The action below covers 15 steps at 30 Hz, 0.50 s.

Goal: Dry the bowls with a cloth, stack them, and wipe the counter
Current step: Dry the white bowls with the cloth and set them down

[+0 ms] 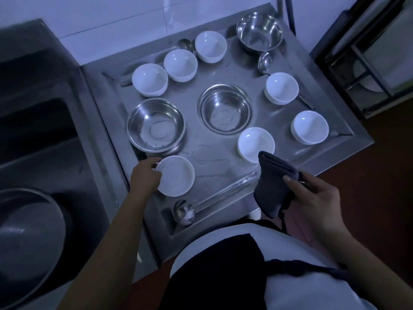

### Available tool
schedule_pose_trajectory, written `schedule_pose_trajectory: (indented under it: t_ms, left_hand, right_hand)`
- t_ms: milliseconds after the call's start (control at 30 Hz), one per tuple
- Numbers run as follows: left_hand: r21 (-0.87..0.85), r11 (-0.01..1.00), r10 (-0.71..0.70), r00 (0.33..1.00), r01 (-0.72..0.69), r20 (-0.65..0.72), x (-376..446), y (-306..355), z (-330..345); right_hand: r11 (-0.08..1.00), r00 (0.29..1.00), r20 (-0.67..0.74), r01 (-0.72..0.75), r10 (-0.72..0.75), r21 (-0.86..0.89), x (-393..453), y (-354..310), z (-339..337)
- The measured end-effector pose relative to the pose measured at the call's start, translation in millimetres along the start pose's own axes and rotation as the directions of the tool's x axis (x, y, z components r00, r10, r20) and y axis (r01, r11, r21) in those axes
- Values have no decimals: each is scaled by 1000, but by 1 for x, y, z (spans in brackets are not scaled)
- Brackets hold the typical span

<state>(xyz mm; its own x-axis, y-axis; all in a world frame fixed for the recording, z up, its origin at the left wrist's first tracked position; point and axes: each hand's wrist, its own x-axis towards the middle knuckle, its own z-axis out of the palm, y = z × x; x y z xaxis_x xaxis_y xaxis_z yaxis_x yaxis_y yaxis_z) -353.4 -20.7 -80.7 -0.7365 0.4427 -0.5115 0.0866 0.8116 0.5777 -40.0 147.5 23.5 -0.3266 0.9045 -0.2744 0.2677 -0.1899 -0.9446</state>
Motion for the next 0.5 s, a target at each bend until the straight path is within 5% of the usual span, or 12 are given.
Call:
schedule_pose_trajectory:
  t_ms: [167, 300, 500]
  left_hand:
    - [-284, 958, 39, 998, -49, -42, -33, 20, -11]
    - [-590, 807, -16, 1000, 7, -10, -57, 46, -12]
    - [-764, 644, 33, 996, 39, 79, -85, 104, -6]
  right_hand:
    - [999, 999, -41, -22, 24, 39, 8, -3, 3]
    - [998, 999, -18, -44, 45, 35, 17, -7, -4]
    - [993, 993, 88, -86, 79, 76, 47, -28, -22]
